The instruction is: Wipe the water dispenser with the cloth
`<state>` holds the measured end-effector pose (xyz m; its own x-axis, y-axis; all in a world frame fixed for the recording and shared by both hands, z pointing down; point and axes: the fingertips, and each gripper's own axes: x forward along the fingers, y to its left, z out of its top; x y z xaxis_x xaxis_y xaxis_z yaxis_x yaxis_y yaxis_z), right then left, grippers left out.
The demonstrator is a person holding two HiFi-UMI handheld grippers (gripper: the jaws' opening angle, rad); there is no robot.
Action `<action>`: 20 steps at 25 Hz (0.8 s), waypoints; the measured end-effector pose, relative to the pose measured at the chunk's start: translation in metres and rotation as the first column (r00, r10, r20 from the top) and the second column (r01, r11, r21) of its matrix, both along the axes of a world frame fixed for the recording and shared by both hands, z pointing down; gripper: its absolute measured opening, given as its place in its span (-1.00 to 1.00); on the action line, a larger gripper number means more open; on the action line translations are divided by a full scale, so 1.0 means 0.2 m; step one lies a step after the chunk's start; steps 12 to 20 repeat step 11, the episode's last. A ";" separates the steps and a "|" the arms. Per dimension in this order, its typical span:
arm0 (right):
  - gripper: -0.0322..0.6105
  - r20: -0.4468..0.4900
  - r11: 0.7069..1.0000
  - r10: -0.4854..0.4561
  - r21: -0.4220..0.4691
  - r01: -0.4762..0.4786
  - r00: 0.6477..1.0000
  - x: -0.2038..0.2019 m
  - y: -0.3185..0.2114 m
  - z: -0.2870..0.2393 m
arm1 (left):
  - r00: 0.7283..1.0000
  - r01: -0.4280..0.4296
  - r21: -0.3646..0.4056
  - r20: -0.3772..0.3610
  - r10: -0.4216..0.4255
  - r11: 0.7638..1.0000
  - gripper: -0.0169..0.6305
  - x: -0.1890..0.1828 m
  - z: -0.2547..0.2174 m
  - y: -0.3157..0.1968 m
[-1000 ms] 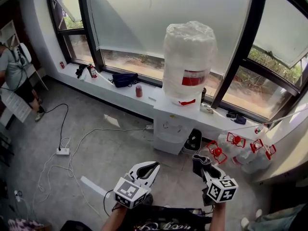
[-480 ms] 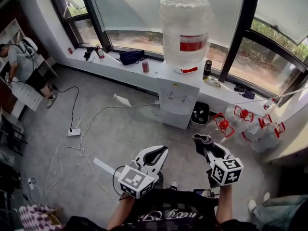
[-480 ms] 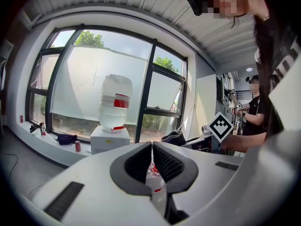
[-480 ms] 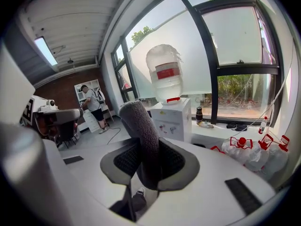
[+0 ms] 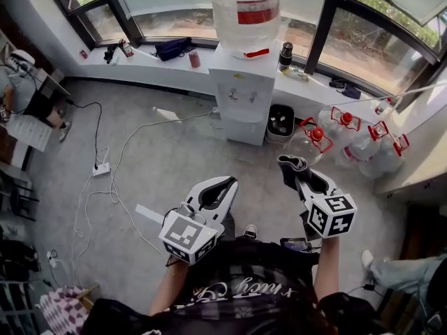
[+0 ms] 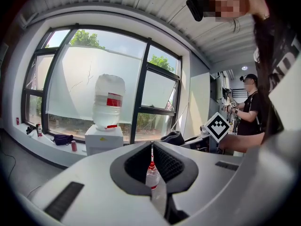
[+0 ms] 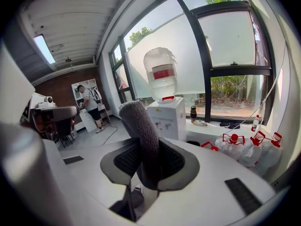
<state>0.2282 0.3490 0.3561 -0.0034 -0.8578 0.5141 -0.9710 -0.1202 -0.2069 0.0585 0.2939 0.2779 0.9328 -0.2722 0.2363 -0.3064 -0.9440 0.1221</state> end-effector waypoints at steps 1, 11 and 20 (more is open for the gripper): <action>-0.57 -0.001 1.000 0.003 -0.004 -0.003 1.000 0.00 0.02 0.01 | 1.000 -0.001 -0.003 0.002 0.001 1.000 -0.89 0.00 0.01 0.01; -0.57 -0.004 1.000 0.006 -0.023 -0.006 1.000 -0.03 0.08 0.04 | 1.000 -0.010 -0.009 0.024 0.010 1.000 -0.89 -0.04 0.04 0.07; -0.57 -0.004 1.000 0.006 -0.023 -0.006 1.000 -0.03 0.08 0.04 | 1.000 -0.010 -0.009 0.024 0.010 1.000 -0.89 -0.04 0.04 0.07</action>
